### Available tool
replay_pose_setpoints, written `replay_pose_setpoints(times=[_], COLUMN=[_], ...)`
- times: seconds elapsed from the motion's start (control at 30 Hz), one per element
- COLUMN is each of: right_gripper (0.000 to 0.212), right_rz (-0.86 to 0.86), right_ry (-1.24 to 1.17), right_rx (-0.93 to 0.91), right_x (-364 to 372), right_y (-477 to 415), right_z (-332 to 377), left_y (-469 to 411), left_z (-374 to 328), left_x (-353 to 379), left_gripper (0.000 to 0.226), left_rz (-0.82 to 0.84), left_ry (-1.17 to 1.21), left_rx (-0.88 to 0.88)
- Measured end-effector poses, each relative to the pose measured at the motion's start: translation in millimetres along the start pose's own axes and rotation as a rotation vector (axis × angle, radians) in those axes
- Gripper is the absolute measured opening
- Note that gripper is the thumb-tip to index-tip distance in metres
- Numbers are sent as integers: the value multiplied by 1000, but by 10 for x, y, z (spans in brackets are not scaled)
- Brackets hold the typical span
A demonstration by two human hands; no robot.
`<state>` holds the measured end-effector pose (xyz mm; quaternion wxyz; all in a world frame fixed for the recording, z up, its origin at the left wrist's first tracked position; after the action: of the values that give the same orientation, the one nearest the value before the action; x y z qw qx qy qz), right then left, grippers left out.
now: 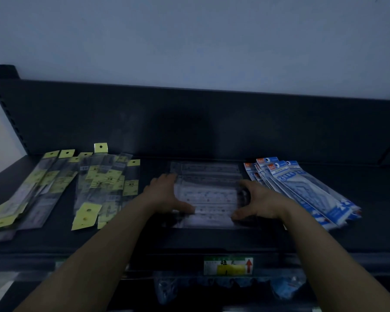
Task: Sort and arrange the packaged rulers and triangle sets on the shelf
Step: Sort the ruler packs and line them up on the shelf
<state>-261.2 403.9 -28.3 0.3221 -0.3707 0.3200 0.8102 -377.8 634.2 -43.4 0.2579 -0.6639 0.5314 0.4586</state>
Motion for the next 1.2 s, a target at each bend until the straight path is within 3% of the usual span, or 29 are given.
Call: replay_pose_setpoints(times=[0.07, 0.23, 0.4, 0.67, 0.83, 1.03, 1.1, 1.2], right_gripper=[99, 63, 72, 62, 63, 85, 94, 83], right_rz=[6, 18, 72, 8, -55, -32, -43, -127], right_ry=[32, 103, 233, 63, 150, 219, 201, 191], right_rx=[15, -16, -77, -81, -53, 38, 24, -68], right_x=[1, 1, 32, -31, -92, -89, -82, 18], right_y=[-18, -33, 49, -66, -246, -370, -363, -354], right_z=[15, -1, -11, 30, 124, 121, 113, 204], left_y=[-1, 52, 86, -32, -179, -237, -232, -216], left_z=[-4, 0, 18, 27, -32, -54, -95, -125], left_x=[-4, 27, 64, 105, 32, 14, 48, 174], left_gripper=[115, 87, 88, 74, 60, 80, 80, 73], left_rz=[13, -8, -56, -189, -204, -284, -248, -54], left_ry=[54, 63, 13, -12, 7, -79, -151, -254], left_rx=[2, 19, 52, 51, 27, 100, 128, 134])
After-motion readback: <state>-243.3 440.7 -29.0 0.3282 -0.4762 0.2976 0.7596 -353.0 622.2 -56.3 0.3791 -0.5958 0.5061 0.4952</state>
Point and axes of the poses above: each hand's wrist, its own y-axis away from the middle knuckle, its own x-axis out of the palm, z = x × y, the point moved 1 cm from there along -y, towards the middle knuckle, and after that the axes turned 4 degrees about x, right-handed, at the moved point
